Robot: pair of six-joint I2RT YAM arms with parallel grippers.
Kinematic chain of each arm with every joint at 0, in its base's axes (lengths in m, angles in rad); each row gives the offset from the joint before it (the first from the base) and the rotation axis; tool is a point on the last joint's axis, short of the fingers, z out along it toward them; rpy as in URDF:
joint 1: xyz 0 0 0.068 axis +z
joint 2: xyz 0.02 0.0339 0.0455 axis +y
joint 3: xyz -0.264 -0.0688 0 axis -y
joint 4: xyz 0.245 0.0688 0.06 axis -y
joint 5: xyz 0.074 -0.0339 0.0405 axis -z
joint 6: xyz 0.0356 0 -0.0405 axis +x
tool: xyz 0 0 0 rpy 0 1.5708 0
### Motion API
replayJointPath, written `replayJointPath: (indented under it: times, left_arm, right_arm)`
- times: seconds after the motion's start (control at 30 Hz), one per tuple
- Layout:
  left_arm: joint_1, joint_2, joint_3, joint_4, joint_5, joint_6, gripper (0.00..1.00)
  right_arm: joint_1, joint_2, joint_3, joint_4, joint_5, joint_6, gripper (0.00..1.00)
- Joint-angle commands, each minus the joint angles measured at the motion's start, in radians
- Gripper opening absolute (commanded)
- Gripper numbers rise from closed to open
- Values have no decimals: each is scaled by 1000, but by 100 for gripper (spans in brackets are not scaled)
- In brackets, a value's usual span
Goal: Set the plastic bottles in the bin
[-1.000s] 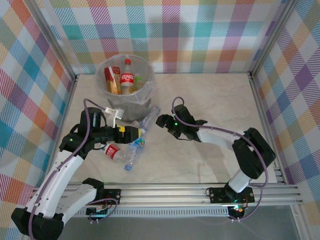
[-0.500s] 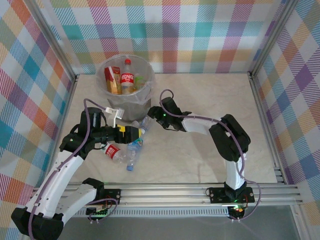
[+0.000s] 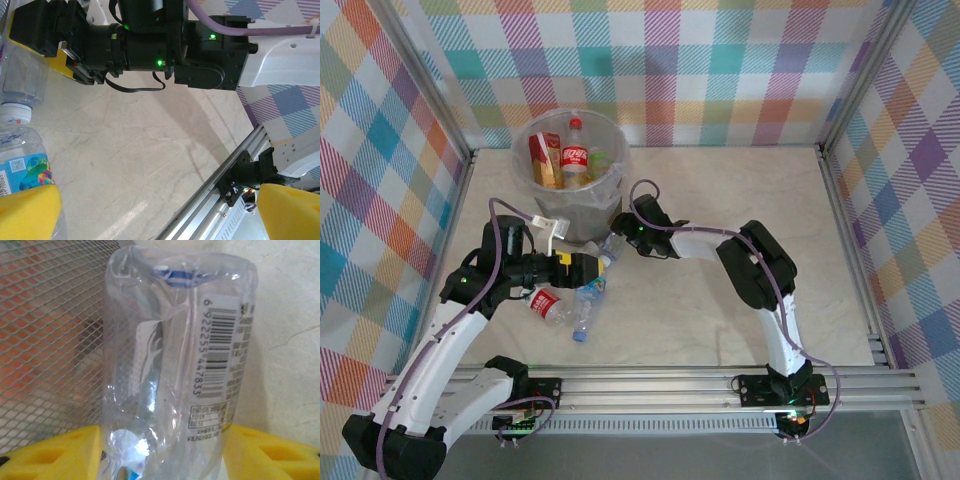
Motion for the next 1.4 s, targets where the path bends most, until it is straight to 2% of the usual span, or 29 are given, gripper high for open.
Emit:
replayJointPath:
  times: [0.0,0.33,0.6,0.83,1.1,1.37]
  left_arm:
    - [-11,-14,-6,2,-2,15,100]
    - [-26,2,-6,-2,-8,15,100]
    - [-50,21,-1,-12,-24,13,100]
    - [-72,52,8,-8,-42,-13,100]
    - [-160,140,19,38,-139,-83,100]
    - [-191,254,41,190,-84,-134,100]
  right_arm:
    - [-5,26,31,-8,15,2,64]
    - [-33,24,0,6,16,14,67]
    - [-78,-49,-68,21,4,-49,55]
    - [-91,-184,-149,-11,17,-161,52]
    - [-95,-391,-252,-80,-10,-258,53]
    - [-87,-607,-340,-130,-83,-288,53]
